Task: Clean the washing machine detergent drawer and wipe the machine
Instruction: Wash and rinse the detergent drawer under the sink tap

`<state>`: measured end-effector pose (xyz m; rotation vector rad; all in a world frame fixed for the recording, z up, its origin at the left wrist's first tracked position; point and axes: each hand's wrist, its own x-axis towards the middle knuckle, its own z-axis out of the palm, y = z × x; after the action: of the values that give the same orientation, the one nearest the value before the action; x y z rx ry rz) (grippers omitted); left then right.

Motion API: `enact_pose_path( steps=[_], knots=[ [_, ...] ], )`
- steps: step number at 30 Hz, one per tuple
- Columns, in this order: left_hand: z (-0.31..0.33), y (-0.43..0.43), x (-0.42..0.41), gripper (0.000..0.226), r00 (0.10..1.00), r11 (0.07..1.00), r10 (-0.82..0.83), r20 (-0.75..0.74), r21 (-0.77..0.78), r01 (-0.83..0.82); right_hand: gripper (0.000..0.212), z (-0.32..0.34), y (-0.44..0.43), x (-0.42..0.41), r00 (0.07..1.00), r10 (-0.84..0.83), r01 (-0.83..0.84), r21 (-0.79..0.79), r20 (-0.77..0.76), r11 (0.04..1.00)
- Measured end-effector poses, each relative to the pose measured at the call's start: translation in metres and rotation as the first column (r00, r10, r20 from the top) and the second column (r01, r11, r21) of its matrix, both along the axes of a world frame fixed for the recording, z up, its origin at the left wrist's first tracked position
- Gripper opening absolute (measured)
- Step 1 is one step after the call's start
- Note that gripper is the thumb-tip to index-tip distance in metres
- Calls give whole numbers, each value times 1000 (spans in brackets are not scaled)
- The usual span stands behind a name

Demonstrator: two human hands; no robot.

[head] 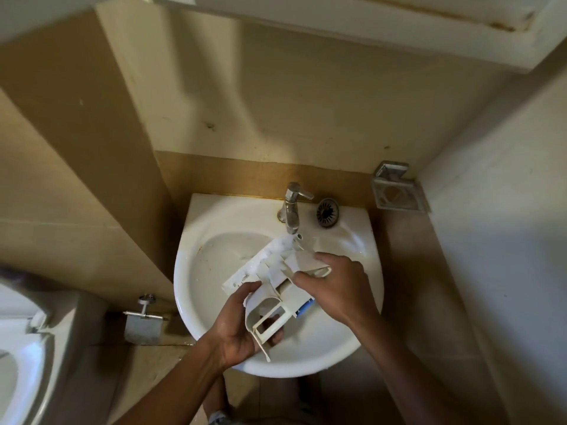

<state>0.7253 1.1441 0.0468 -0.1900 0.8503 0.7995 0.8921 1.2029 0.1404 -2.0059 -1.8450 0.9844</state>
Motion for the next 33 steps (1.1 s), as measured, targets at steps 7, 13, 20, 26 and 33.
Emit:
enact_pose_path(
  steps=[7,13,20,26,33],
  knots=[
    [4,-9,12,83,976,976,-218,1,0,218,66,20,43,15,977,191,-180,-108,100,978],
    [9,-3,15,94,891,892,-450,-54,5,451,58,43,77,19,876,444,-408,-201,189,891],
    [13,29,12,48,886,953,-300,-353,-65,297,62,63,92,-13,578,714,-658,-292,394,694],
    [30,63,14,49,984,993,-122,-127,-18,121,69,70,79,-38,192,792,-824,-343,579,451],
    [41,77,14,44,965,967,-217,-148,104,234,21,44,36,-55,-61,726,-923,-315,685,219]
  ],
)
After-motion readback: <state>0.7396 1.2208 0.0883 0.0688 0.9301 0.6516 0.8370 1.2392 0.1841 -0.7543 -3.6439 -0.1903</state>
